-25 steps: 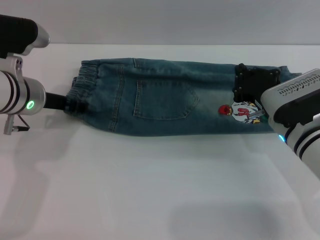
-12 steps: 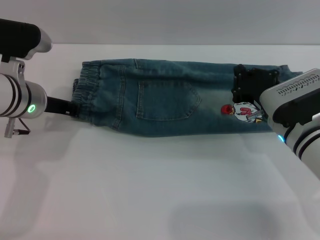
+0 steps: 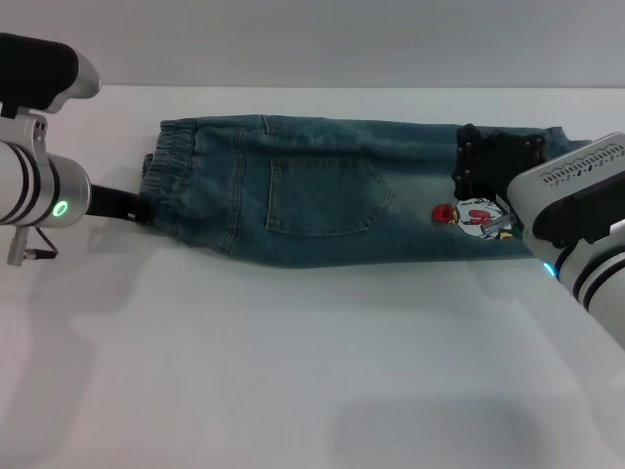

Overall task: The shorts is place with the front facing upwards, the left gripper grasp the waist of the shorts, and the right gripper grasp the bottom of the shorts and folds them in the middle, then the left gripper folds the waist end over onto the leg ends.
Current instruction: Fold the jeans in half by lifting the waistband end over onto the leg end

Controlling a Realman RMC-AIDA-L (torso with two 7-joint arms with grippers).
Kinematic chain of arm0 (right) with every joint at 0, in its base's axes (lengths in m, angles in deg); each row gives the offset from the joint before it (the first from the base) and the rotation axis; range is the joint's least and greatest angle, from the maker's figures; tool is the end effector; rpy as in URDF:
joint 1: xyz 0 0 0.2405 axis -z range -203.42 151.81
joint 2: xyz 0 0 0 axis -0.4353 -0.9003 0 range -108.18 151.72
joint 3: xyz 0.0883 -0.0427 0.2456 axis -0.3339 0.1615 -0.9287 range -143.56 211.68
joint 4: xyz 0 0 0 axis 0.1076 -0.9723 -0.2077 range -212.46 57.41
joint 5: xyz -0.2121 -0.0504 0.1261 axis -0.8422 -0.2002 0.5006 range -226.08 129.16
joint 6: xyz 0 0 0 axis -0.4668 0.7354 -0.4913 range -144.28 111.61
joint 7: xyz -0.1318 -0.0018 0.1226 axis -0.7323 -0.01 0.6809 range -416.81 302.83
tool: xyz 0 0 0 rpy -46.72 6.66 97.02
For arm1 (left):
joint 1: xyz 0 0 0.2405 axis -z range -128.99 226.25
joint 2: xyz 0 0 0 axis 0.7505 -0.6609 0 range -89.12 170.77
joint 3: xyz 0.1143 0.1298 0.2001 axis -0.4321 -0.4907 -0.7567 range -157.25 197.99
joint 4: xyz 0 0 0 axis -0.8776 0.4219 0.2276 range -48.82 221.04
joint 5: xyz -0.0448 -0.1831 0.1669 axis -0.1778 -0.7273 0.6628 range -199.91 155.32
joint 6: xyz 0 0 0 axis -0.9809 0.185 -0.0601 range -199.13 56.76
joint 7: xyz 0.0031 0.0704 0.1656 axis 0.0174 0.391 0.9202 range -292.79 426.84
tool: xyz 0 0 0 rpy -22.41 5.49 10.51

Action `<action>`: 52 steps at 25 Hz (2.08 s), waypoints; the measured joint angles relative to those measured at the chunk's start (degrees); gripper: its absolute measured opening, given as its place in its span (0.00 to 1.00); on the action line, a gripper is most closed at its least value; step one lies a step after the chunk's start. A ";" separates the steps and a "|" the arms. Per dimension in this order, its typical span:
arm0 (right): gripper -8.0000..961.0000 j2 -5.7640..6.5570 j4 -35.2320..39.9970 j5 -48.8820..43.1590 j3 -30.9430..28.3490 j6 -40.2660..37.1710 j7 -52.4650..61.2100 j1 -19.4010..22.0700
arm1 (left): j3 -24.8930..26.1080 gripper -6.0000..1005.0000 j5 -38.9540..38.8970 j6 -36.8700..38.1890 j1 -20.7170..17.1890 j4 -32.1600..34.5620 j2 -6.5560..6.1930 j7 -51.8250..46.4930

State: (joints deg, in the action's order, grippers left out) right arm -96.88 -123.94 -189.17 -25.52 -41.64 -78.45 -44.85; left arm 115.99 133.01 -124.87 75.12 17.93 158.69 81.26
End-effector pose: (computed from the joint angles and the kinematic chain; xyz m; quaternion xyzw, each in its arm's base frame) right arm 0.2573 0.4263 -0.1175 -0.8052 0.1935 0.1727 0.5333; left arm -0.2693 0.4563 -0.0312 -0.8087 -0.4384 0.0658 0.3865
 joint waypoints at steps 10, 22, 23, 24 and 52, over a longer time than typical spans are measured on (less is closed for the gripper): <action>0.01 0.00 -0.25 0.00 -0.32 0.00 -0.01 0.16 | 0.30 0.04 -0.01 -0.13 -2.30 -5.62 -0.01 0.00; 0.01 -0.11 0.25 0.47 -0.60 0.36 0.44 -0.18 | 0.42 0.04 -0.09 -4.15 -5.27 -18.21 0.09 -0.12; 0.01 -0.11 0.30 0.51 -0.70 0.62 0.51 -0.49 | 0.42 0.04 -0.09 -4.54 -5.62 -19.60 0.09 -0.18; 0.01 -0.11 0.30 0.51 -0.70 0.62 0.51 -0.49 | 0.43 0.04 -0.11 -4.84 -5.86 -20.67 0.09 -0.20; 0.01 -0.67 8.98 0.52 10.34 5.10 17.61 -14.06 | 0.40 0.04 -3.72 -11.62 -7.55 -39.01 0.01 -0.50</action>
State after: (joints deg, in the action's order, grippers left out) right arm -97.55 -114.97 -188.65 -15.18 -36.54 -60.84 -58.91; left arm 116.39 129.29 -136.49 67.57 -21.08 158.71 80.76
